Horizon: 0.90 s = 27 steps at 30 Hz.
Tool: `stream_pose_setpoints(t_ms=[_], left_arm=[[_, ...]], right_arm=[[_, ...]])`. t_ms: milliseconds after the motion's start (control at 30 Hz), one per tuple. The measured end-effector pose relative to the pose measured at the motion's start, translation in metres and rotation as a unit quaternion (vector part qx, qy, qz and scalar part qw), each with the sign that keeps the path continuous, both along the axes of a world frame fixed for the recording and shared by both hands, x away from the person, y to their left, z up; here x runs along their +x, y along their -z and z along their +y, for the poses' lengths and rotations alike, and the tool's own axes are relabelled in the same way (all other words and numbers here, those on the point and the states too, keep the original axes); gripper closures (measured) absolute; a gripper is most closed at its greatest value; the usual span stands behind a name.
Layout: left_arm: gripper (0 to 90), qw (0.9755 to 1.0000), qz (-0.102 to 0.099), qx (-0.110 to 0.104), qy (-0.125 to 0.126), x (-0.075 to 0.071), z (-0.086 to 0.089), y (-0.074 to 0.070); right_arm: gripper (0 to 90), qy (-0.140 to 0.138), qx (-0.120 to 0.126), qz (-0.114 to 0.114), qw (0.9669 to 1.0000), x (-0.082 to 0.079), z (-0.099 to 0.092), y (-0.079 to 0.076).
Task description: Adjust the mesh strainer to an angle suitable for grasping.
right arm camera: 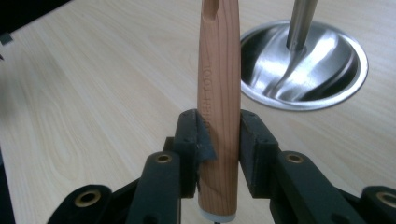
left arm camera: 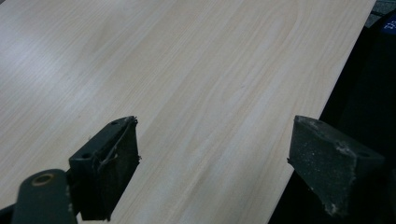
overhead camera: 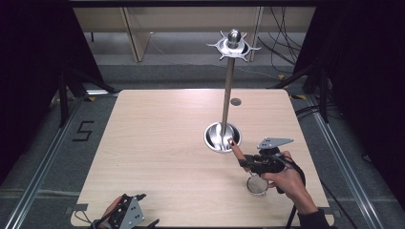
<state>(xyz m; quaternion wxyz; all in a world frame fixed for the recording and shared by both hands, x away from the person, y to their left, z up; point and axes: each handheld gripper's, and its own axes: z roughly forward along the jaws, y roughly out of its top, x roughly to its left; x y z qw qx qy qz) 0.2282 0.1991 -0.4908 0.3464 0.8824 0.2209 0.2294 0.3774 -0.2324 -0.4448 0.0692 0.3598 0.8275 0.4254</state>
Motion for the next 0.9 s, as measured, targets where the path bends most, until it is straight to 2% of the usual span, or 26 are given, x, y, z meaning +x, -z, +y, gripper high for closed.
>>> stream_pose_setpoints(t_ms=[67,100,167,200,233,267,333,367,400,433,467,500,533,600,800,867,900], left_arm=[[15.3,1.0,-0.001,0.001,0.001,0.0,0.0,0.0],[15.3,1.0,-0.001,0.0,0.0,0.0,0.0,0.0],[15.3,1.0,0.0,-0.001,-0.001,0.0,0.0,0.0],[15.3,1.0,-0.001,0.001,0.0,0.0,0.0,0.0],[15.3,1.0,-0.001,0.001,0.0,0.0,0.0,0.0],[15.3,1.0,0.001,-0.002,-0.001,0.0,0.0,0.0],[15.3,1.0,-0.002,0.0,-0.001,0.0,0.0,0.0],[15.3,1.0,-0.001,-0.001,-0.001,0.0,0.0,0.0],[15.3,1.0,-0.001,0.0,0.0,0.0,0.0,0.0],[15.3,1.0,-0.002,0.006,0.0,0.001,0.0,0.0],[15.3,1.0,-0.001,0.002,-0.001,0.0,0.0,0.0],[15.3,1.0,0.0,0.0,-0.001,0.0,0.0,0.0],[15.3,1.0,0.0,-0.001,-0.001,0.0,0.0,0.001],[15.4,1.0,0.0,0.0,-0.002,0.0,0.0,0.0],[15.3,1.0,0.003,0.001,-0.003,0.001,0.0,0.001],[15.3,1.0,0.003,0.0,-0.006,0.001,-0.001,0.001],[15.3,1.0,0.002,0.001,-0.003,0.001,0.0,0.001]], right_arm=[[71.5,0.0,0.018,0.011,0.9998,-0.001,-0.001,-0.003],[71.5,0.001,0.023,0.004,0.9997,-0.002,-0.002,-0.005],[71.5,0.006,0.039,0.006,0.9992,-0.002,-0.005,-0.01],[71.5,0.003,0.037,-0.012,0.9993,0.0,-0.007,-0.011],[71.5,-0.002,0.051,-0.014,0.9986,0.0,-0.007,-0.012],[71.5,0.01,0.057,-0.016,0.9982,-0.001,-0.008,-0.014],[71.5,0.011,0.064,-0.019,0.9977,0.0,-0.011,-0.018],[71.5,0.011,0.069,-0.027,0.9972,0.0,-0.012,-0.02],[71.5,0.02,0.077,-0.016,0.9967,-0.002,-0.011,-0.022],[71.5,0.021,0.08,-0.022,0.9964,-0.001,-0.012,-0.023],[71.5,0.015,0.076,-0.033,0.9965,0.0,-0.014,-0.026],[71.5,0.019,0.082,-0.024,0.9961,-0.001,-0.014,-0.028],[71.5,0.012,0.087,-0.039,0.9954,0.001,-0.016,-0.03],[71.5,0.021,0.093,-0.032,0.9949,-0.001,-0.016,-0.037],[71.5,0.019,0.111,-0.07,0.9911,0.004,-0.018,-0.056],[71.5,0.021,0.118,-0.079,0.9897,0.006,-0.018,-0.064],[71.5,0.019,0.121,-0.076,0.9895,0.006,-0.017,-0.067]])
